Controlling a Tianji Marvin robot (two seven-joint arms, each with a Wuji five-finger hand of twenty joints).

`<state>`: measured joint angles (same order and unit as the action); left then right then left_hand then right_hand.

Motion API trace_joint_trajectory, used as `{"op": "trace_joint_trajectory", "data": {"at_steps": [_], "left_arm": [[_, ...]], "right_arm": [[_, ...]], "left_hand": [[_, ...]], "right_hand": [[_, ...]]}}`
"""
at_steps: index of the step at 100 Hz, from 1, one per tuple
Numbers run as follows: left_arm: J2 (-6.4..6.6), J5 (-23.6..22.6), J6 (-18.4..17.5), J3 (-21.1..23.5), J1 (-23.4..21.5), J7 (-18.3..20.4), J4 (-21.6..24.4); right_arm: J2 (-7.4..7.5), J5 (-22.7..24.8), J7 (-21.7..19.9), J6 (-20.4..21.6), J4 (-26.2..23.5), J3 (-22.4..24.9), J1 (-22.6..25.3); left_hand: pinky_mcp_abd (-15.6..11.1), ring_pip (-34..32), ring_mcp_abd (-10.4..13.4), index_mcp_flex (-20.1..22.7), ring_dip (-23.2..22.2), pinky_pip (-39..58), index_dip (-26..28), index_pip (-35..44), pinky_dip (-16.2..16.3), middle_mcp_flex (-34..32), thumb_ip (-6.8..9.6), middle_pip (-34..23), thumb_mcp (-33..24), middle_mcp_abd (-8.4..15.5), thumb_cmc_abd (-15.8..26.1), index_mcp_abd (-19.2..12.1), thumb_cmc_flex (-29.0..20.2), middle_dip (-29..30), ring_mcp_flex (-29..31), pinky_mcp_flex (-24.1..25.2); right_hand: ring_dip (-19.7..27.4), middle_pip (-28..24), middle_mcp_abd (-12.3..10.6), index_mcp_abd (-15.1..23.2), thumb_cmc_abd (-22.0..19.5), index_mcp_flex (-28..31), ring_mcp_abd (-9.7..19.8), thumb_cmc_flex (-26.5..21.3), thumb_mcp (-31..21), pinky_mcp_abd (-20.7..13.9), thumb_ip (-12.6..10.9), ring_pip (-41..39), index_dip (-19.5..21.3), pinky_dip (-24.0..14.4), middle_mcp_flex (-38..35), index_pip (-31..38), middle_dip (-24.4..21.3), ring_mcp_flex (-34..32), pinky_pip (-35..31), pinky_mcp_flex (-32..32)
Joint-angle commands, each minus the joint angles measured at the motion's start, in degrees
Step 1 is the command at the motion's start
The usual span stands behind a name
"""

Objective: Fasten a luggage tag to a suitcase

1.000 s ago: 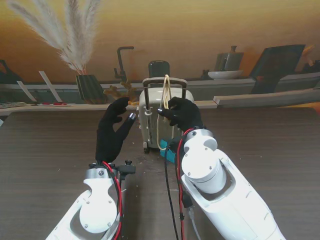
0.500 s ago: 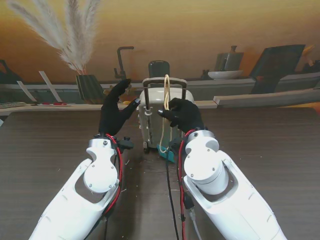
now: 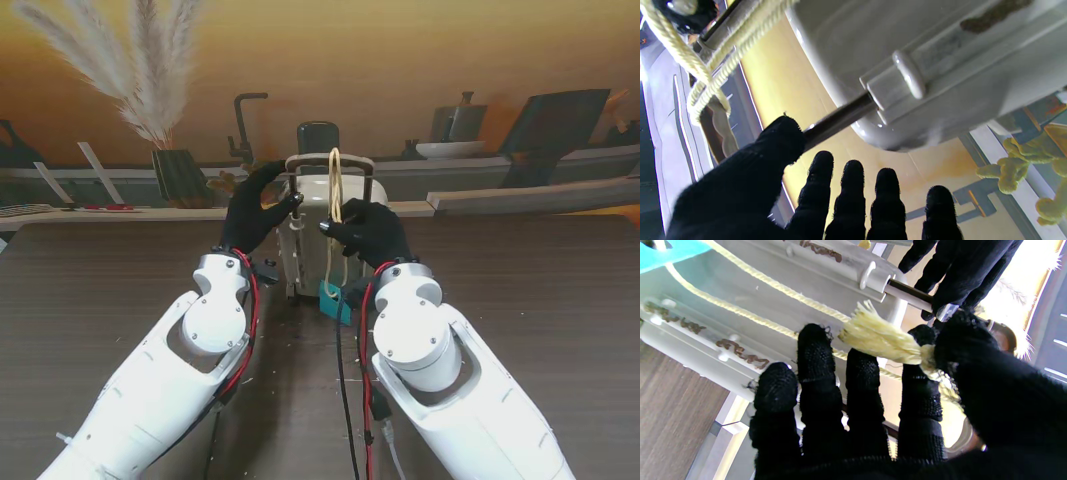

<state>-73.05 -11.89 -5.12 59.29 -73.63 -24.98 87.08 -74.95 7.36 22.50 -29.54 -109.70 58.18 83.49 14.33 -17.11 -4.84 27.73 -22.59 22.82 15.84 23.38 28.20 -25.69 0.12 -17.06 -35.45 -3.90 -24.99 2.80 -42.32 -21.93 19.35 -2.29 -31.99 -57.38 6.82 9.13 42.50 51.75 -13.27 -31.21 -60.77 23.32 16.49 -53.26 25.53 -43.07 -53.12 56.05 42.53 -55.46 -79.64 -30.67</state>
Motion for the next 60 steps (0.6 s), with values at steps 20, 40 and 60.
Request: {"op": "trace_joint_trajectory", "data": {"at_steps": [20,40,60], "left_arm": [[-0.62,0.0,1.2,-1.5,1.9,1.3,-1.7],[-0.86,0.0,4.5,-2.6,2.3,1.6,-2.0],[-1.3,0.4,7.0,-3.4,2.7,1.2,-2.1]], "right_arm": [[0.47,-0.2,-1.2,0.4,-0.6,0.4,0.8],[0.94,0.4,-1.9,0.8,-1.0,0.7,1.9],[1.38,0.9,-2.5,1.5,-1.0,1.0,3.2]], "left_hand": [[-1.6,-3.0,0.5,8.6,-0.6,2.6,2.9,5.9,3.6,-8.3,-2.04,-1.4,4.7,1.5,1.8,-4.0,-4.1,0.3,6.4,-4.5],[-1.2,-12.0,-3.1,15.1,-5.9,26.2,1.7,16.7,7.4,-16.9,-1.03,-4.6,17.0,0.3,3.9,-6.1,-13.7,-2.1,11.3,-3.8],[-3.2,-20.9,-4.4,19.1,-9.7,40.3,0.6,21.6,4.8,-22.6,-1.09,-7.2,17.3,-3.2,3.7,-3.6,-15.7,-7.4,15.8,-9.8]], "right_hand": [[-0.1,0.7,-0.2,3.4,-2.2,3.4,-0.1,-2.9,-0.9,0.9,-0.6,0.3,1.7,0.2,-1.8,2.8,-0.3,-1.5,0.2,0.3],[-0.1,0.7,-0.2,3.2,-2.3,3.4,0.1,-2.9,-0.8,0.9,-0.6,0.3,1.7,0.2,-1.7,2.8,-0.3,-1.5,0.3,0.4],[-0.1,0.7,-0.2,3.2,-2.4,3.3,0.0,-2.8,-0.7,0.9,-0.6,0.3,1.7,0.2,-1.7,2.7,-0.3,-1.5,0.3,0.4]]}}
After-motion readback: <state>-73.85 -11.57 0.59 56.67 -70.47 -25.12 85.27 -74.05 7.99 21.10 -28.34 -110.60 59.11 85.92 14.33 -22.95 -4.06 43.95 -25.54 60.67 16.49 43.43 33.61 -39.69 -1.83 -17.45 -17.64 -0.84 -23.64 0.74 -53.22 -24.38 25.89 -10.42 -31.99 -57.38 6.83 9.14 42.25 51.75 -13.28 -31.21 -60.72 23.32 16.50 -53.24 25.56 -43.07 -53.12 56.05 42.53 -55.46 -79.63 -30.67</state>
